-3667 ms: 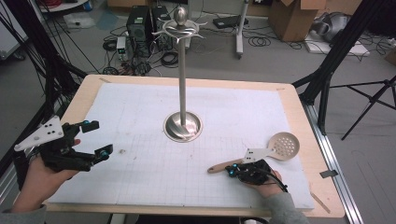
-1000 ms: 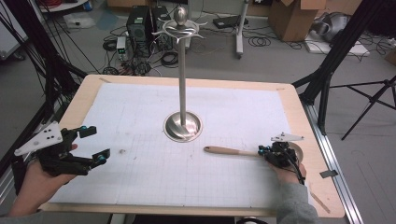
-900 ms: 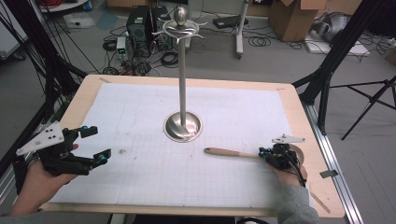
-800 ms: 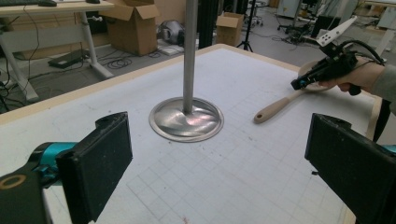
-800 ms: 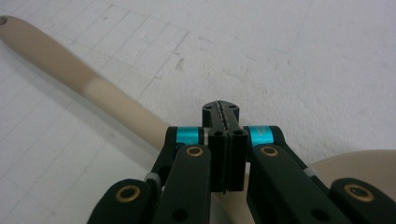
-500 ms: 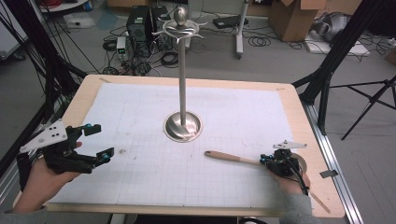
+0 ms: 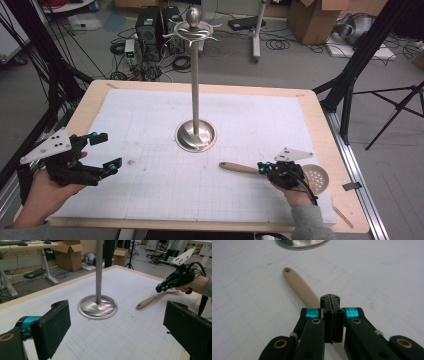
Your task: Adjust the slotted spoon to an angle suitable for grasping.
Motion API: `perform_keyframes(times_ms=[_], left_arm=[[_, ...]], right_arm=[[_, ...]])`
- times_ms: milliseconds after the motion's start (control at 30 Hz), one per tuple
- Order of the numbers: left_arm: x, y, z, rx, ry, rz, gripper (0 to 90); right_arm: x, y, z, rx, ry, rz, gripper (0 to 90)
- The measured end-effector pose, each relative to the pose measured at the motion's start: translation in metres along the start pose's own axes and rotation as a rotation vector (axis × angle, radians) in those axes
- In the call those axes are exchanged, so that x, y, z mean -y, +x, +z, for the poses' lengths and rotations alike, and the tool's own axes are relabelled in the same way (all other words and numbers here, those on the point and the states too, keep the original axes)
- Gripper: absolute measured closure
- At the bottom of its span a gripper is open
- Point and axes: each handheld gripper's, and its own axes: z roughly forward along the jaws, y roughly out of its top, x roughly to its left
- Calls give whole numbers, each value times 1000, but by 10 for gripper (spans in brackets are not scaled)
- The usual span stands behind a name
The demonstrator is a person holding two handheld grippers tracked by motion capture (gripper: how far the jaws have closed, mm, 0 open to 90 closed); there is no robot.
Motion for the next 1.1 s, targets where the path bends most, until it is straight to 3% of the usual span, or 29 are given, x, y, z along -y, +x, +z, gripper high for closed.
perform_keyframes(times_ms=[67, 267, 500, 867, 1100], left_arm=[[0, 0, -1, -2, 2, 2, 77], [2, 0, -3, -8, 5, -1, 77], [4, 0, -7, -20, 7, -3, 77], [7, 0, -17, -42, 13, -5, 77], [8, 0, -22, -50, 11, -9, 77]], right_arm=[[-5, 7, 8, -42, 0, -48, 900], [-11, 15, 27, -112, 35, -99, 900], [-12, 15, 44, -123, 77, -109, 900], [-17, 8, 61, -76, 77, -81, 900], [-19, 2, 64, -74, 66, -63, 900]])
